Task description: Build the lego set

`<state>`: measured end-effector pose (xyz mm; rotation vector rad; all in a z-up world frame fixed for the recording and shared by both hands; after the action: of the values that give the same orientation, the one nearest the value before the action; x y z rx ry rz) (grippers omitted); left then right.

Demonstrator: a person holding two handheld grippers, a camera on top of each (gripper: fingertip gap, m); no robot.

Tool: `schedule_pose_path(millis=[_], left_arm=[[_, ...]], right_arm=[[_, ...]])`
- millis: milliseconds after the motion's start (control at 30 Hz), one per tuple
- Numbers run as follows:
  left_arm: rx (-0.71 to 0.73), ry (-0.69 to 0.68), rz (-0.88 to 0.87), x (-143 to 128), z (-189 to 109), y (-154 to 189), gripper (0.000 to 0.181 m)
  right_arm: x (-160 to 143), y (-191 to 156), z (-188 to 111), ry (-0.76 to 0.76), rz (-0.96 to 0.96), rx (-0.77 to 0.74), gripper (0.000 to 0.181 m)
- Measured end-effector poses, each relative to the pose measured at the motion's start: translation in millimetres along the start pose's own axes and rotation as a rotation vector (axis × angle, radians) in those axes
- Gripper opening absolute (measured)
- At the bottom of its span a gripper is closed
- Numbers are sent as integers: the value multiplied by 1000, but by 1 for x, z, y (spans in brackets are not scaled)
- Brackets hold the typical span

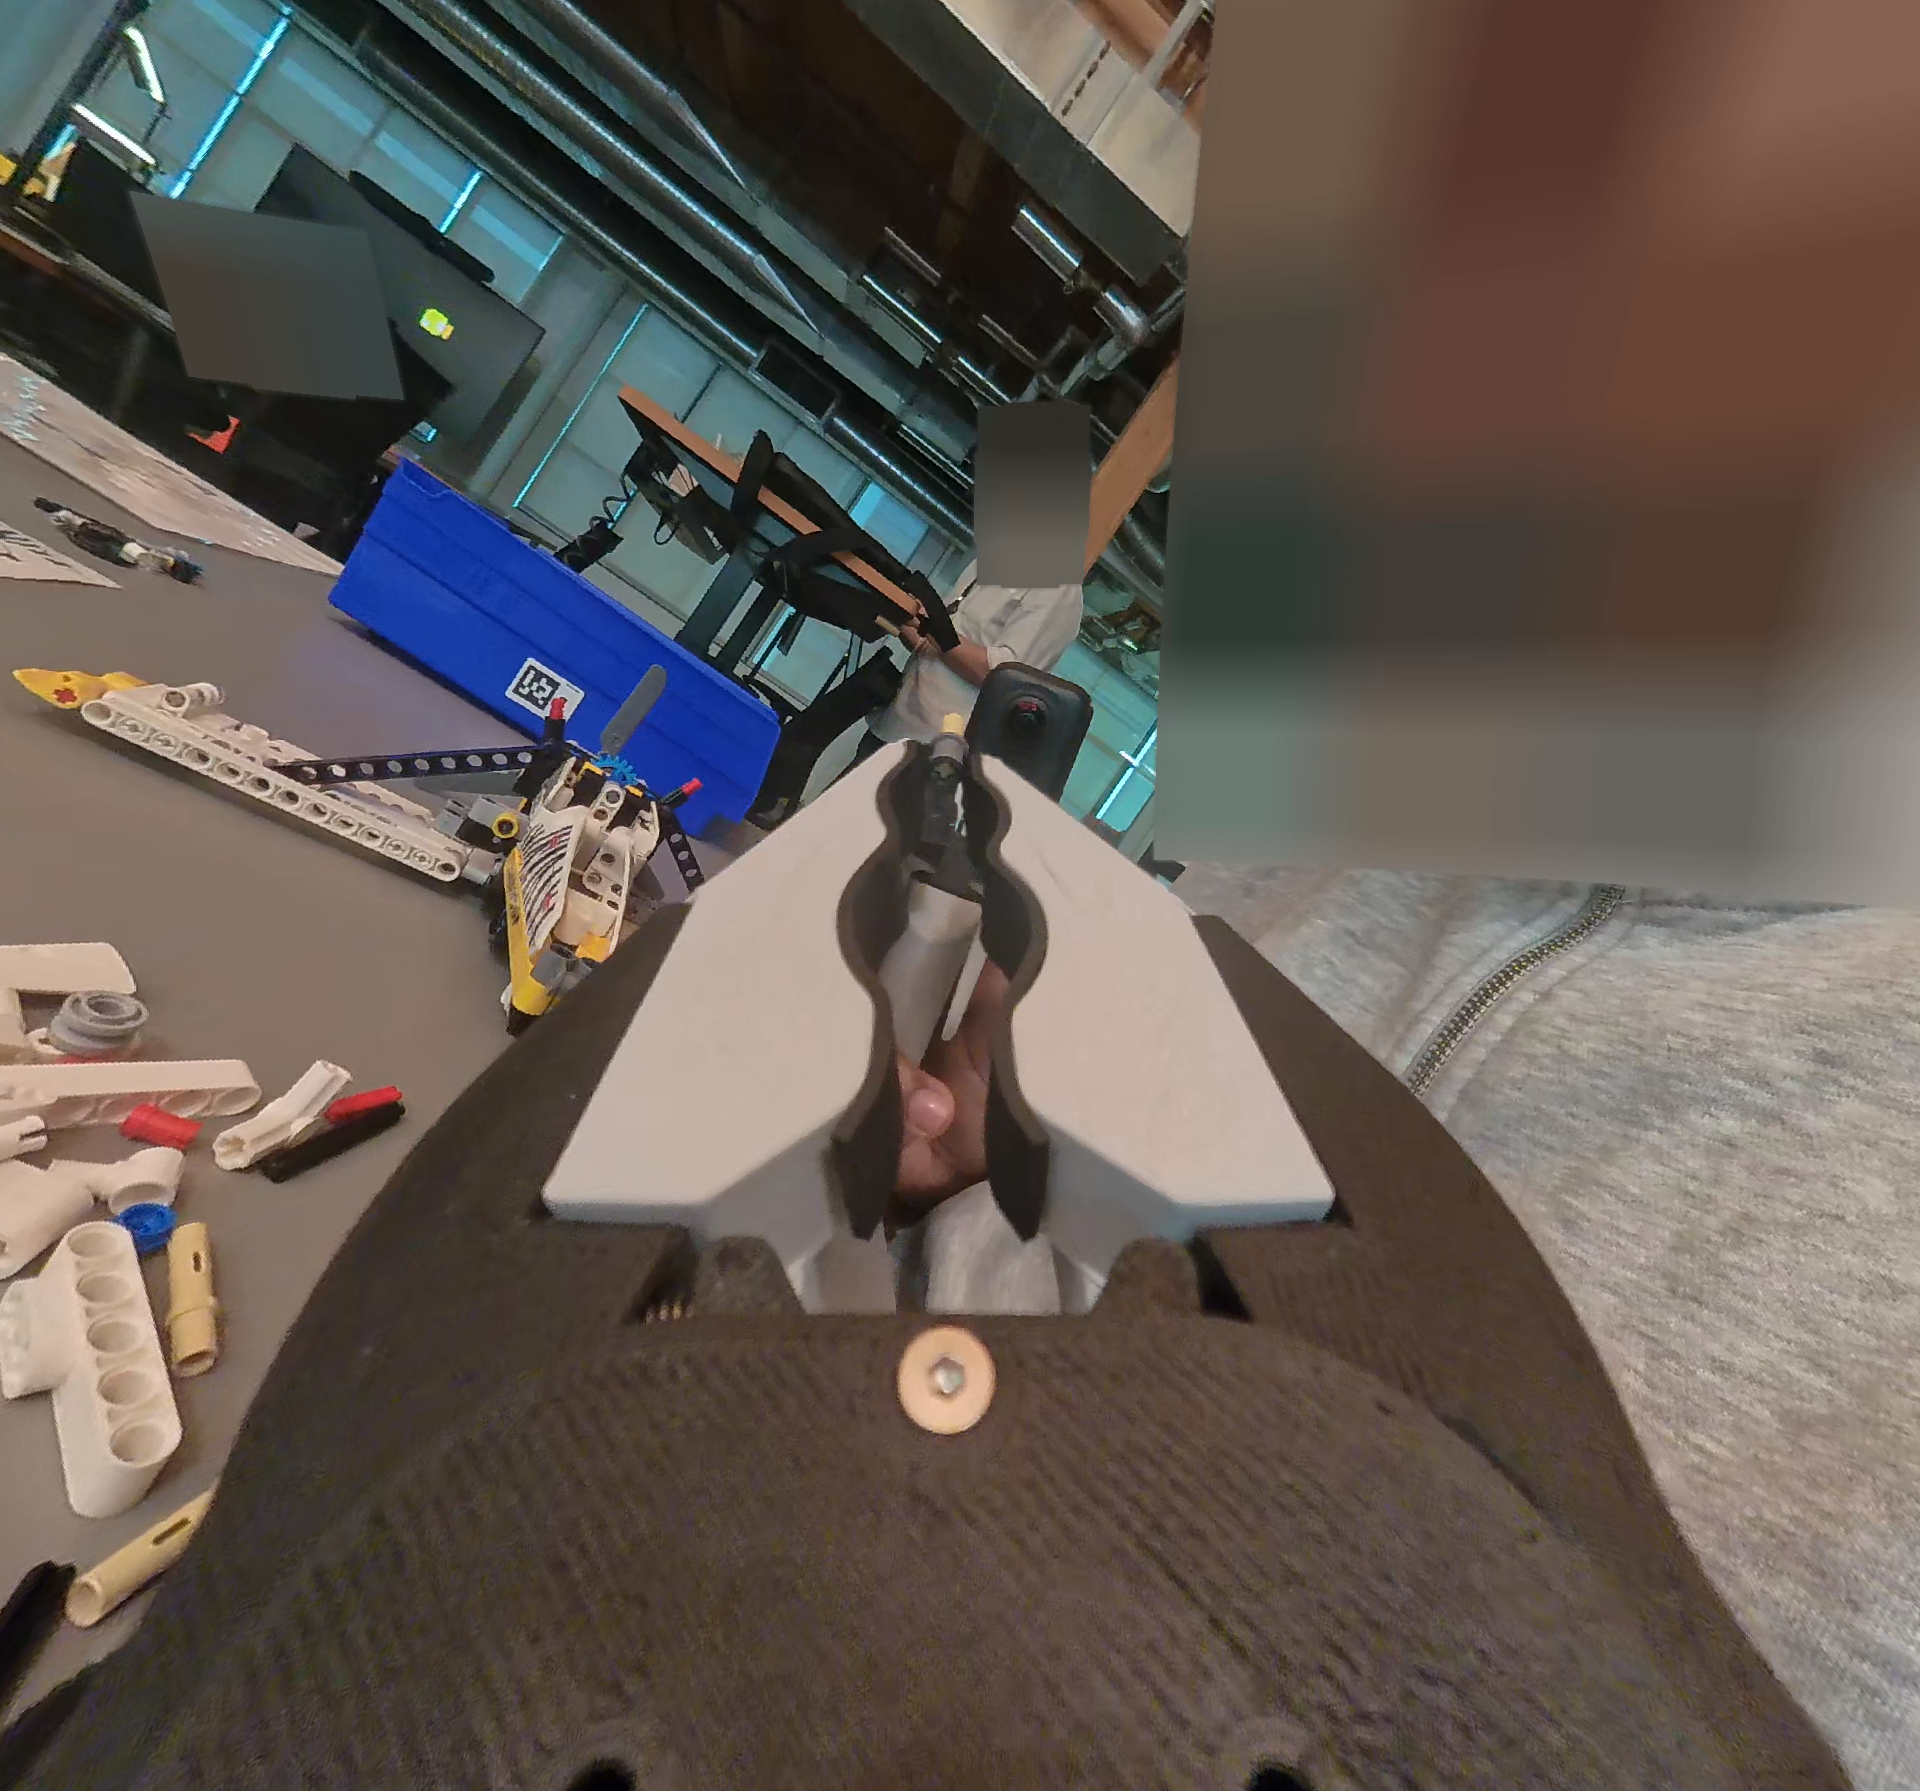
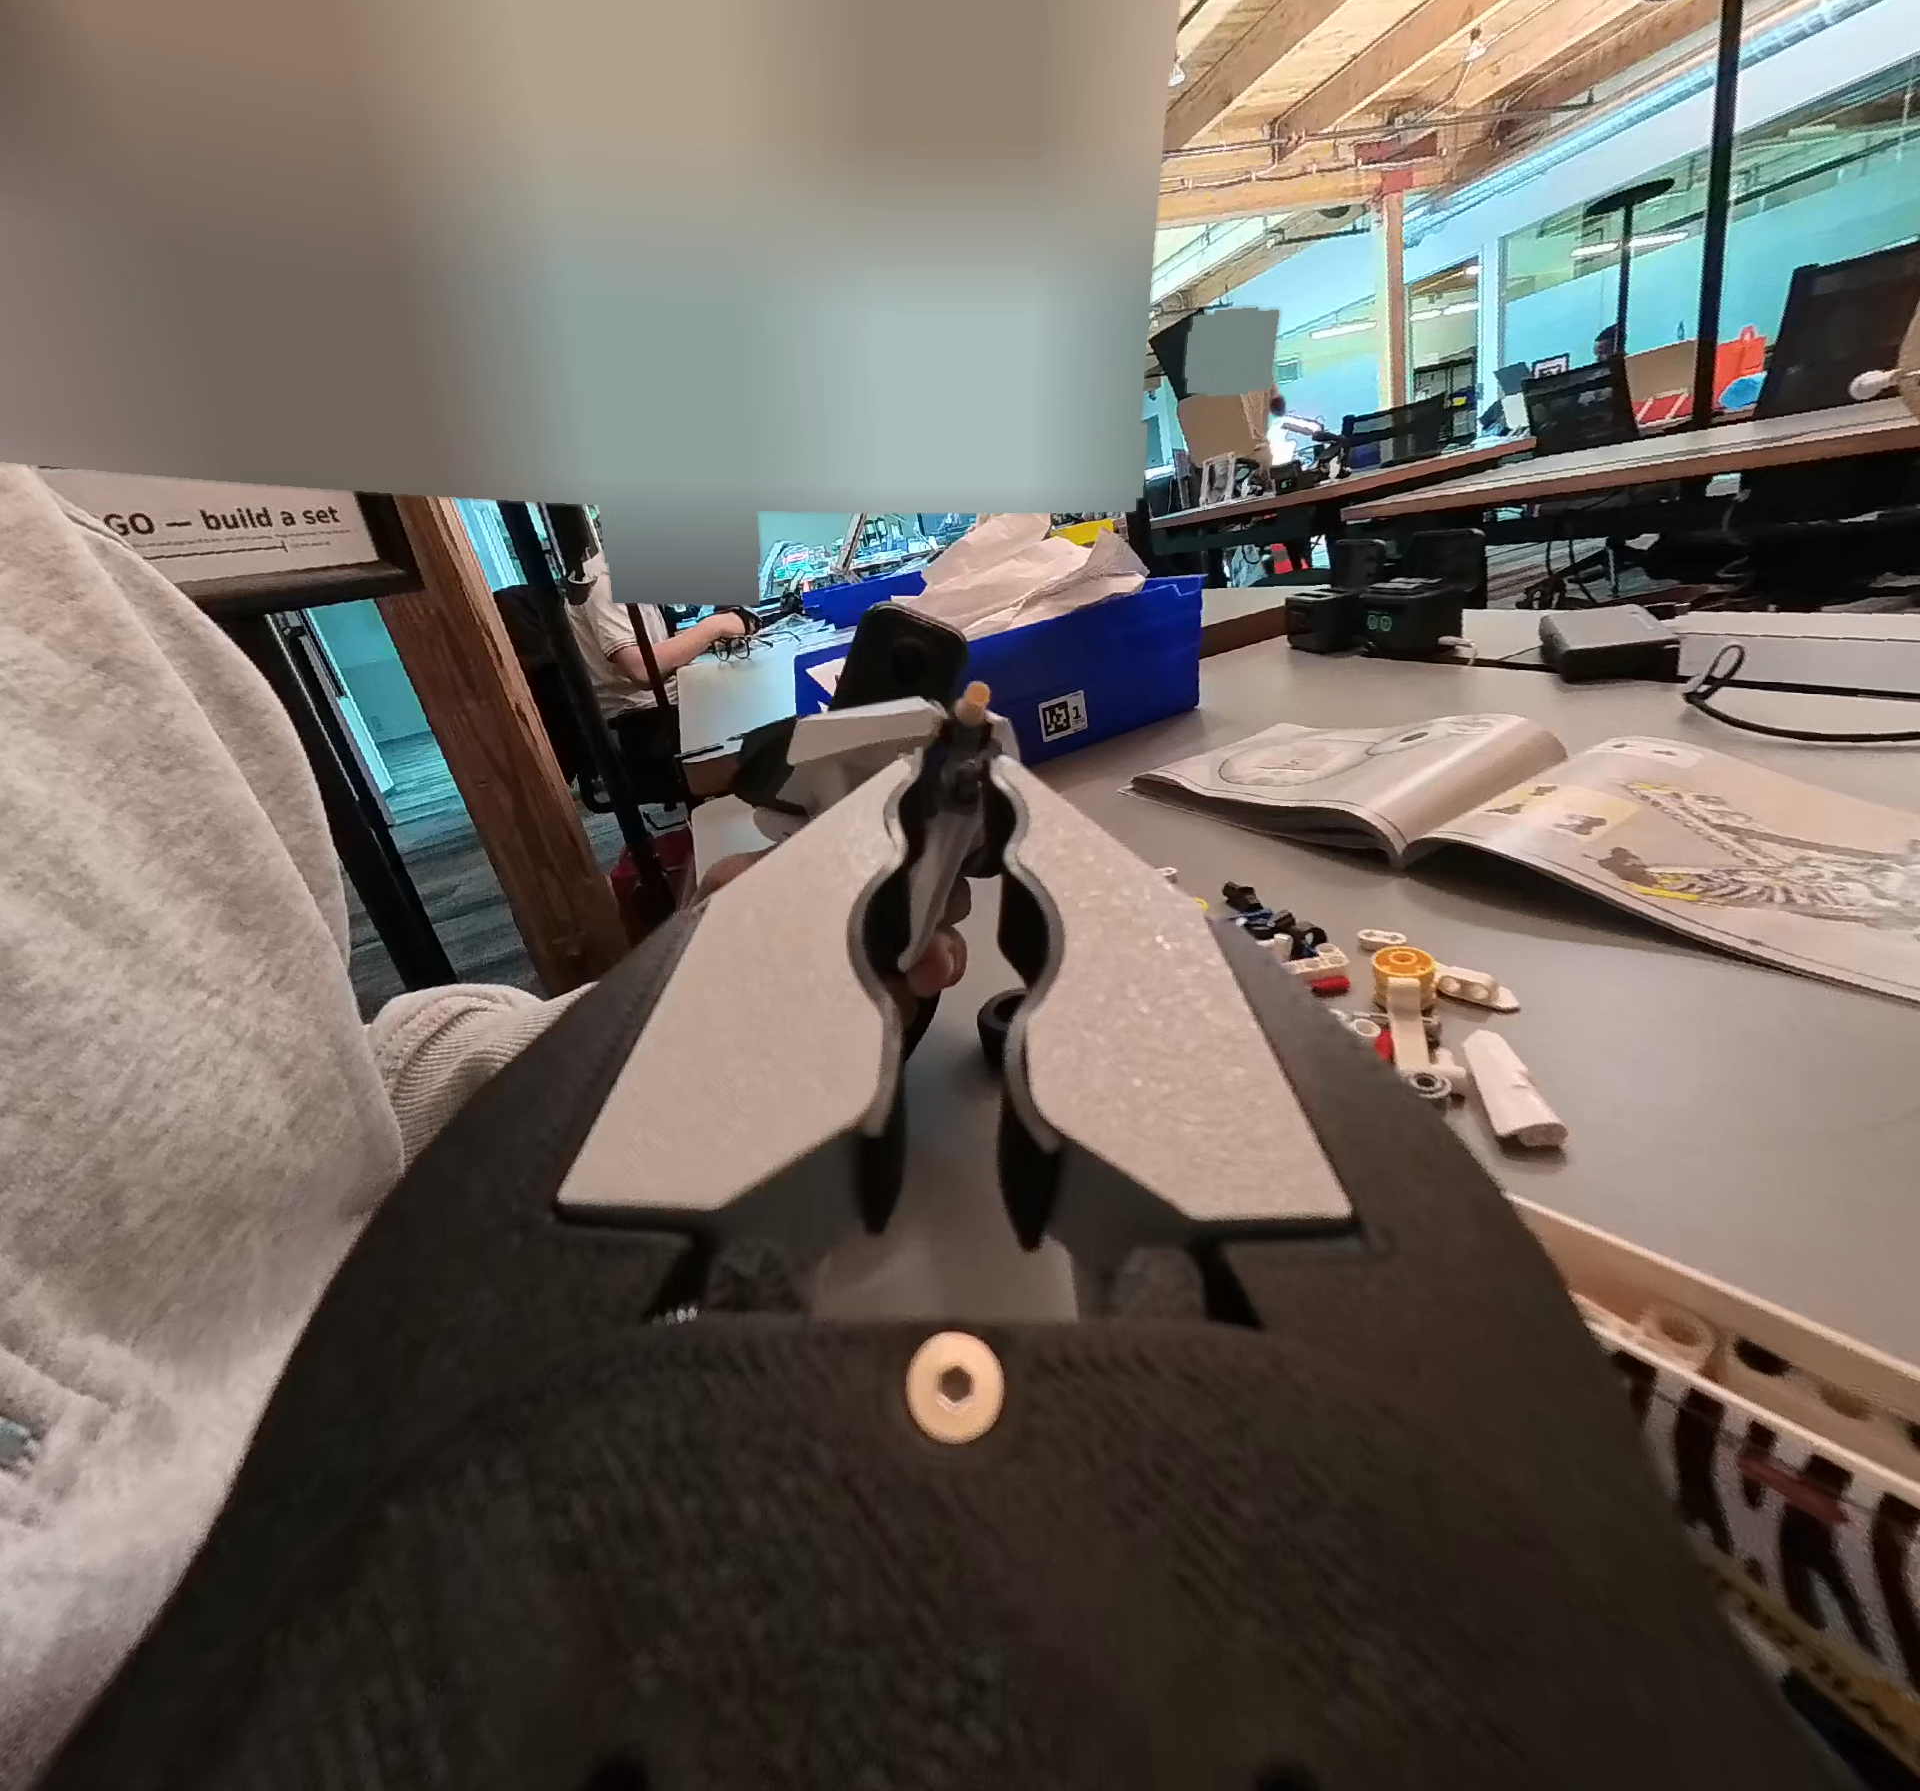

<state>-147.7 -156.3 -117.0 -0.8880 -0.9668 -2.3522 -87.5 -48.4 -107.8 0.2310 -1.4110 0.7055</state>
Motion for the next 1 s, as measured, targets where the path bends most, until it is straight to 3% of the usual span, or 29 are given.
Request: schedule_pose_path(millis=[400, 500, 600, 833, 1000], left_arm=[[-6, 14, -21, 0, 1, -2, 5], [96, -15, 25, -1, 0, -6, 24], [142, -66, 53, -6, 4, -8, 30], [81, -55, 2, -6, 3, -7, 9], [45, -34, -32, -5, 3, -7, 6]], right_arm=[[0, 1, 0, 7, -3, -3, 1], [0, 4, 1, 15, -3, -46, 1], [0, 6, 1, 22, -3, -70, 2], [0, 7, 1, 16, 4, -80, 2], [0, 6, 0, 21, 7, -50, 2]])
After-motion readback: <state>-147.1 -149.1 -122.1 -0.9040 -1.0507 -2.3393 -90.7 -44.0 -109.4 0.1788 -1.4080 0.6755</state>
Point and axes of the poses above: each gripper's, where its closed fingertips meet, z out along the fingers, x out of its top, y = z × x across the jaws, the point moved 7 cm from there along -z, back along the fingers, and after that the axes turned 13 degrees about -x, right-handed, at the moved point
